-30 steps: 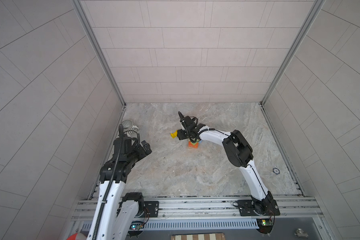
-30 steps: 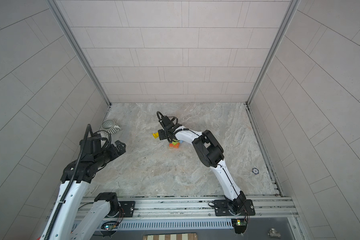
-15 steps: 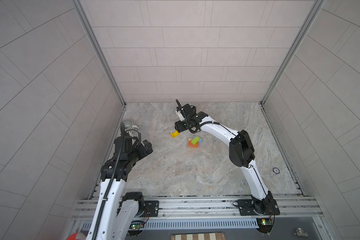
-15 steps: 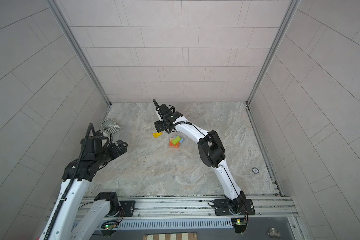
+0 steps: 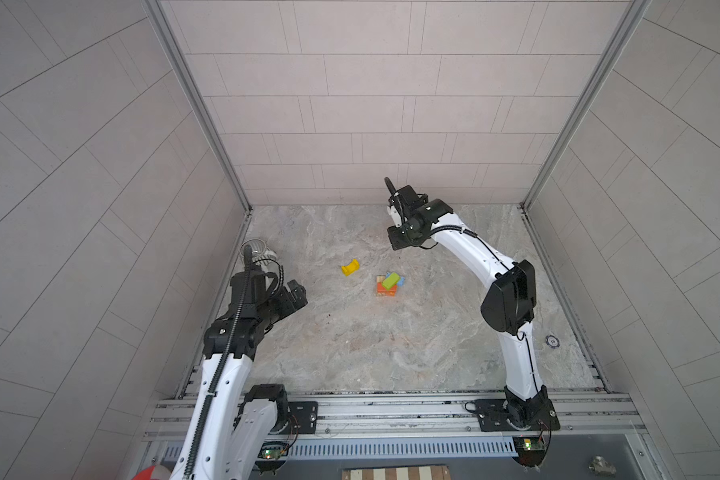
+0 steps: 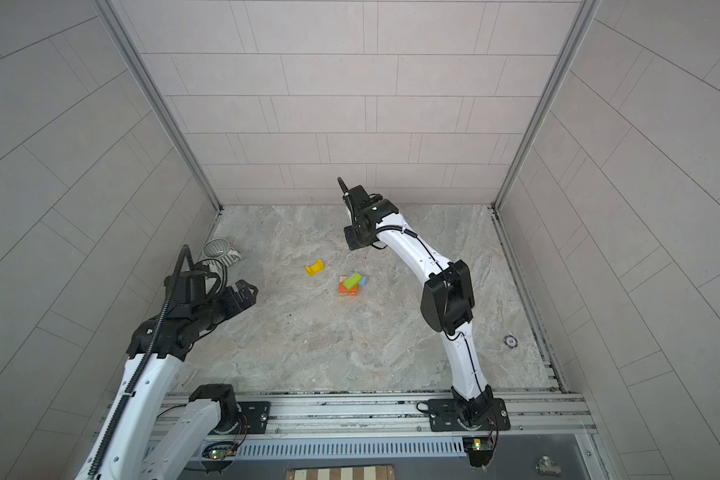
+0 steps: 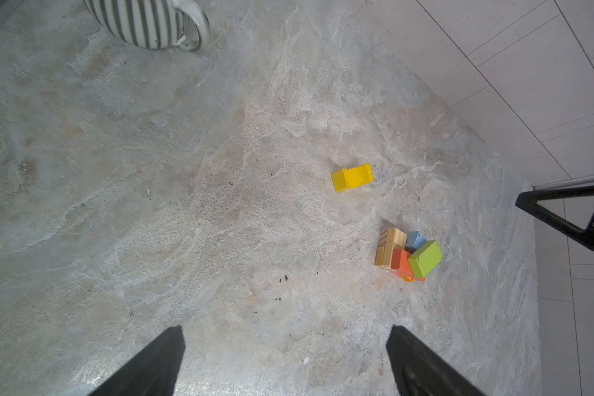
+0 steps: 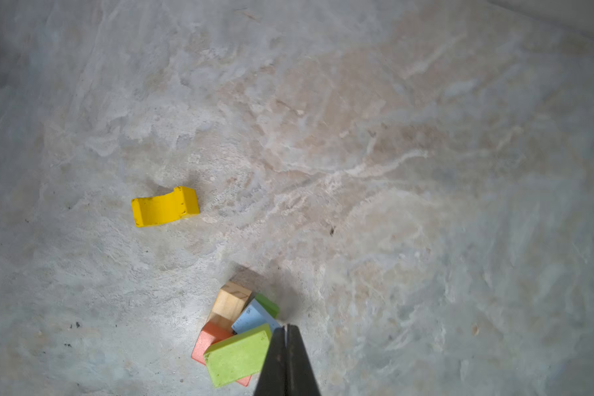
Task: Build the wood block tower
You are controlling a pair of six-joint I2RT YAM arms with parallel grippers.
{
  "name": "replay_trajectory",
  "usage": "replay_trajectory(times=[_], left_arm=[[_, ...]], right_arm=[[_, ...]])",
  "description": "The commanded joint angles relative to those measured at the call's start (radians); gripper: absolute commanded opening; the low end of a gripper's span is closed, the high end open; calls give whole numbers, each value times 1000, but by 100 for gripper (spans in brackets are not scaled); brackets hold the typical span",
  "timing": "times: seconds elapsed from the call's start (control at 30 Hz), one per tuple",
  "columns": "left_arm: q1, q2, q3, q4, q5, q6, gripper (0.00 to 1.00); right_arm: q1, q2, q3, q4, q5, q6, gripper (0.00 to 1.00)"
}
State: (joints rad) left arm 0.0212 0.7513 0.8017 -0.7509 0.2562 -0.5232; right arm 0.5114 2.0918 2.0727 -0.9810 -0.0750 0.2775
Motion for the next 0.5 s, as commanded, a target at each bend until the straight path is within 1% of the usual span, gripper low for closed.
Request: replay_trajectory(times=[0.0,0.1,0.2,0.33,0.47], left_arm=[[-4,-4,-8,19,12,9,98],[-11,-4,-7,19,14,11,97],[-14,-7,-8,19,12,10,98],[-14,-10,-8,18,8,10,97],[-14,-9,-8,18,8,11,97]], right_arm=[[-25,-93,-142,-59,64,2,0],[-25,-146,-256,-6,68,17,0],[-25,-156,-338,38,30,34,0],[-21,-133,-399,85,-6,50,0],[-16,-97,-424,120,-28,68,0]])
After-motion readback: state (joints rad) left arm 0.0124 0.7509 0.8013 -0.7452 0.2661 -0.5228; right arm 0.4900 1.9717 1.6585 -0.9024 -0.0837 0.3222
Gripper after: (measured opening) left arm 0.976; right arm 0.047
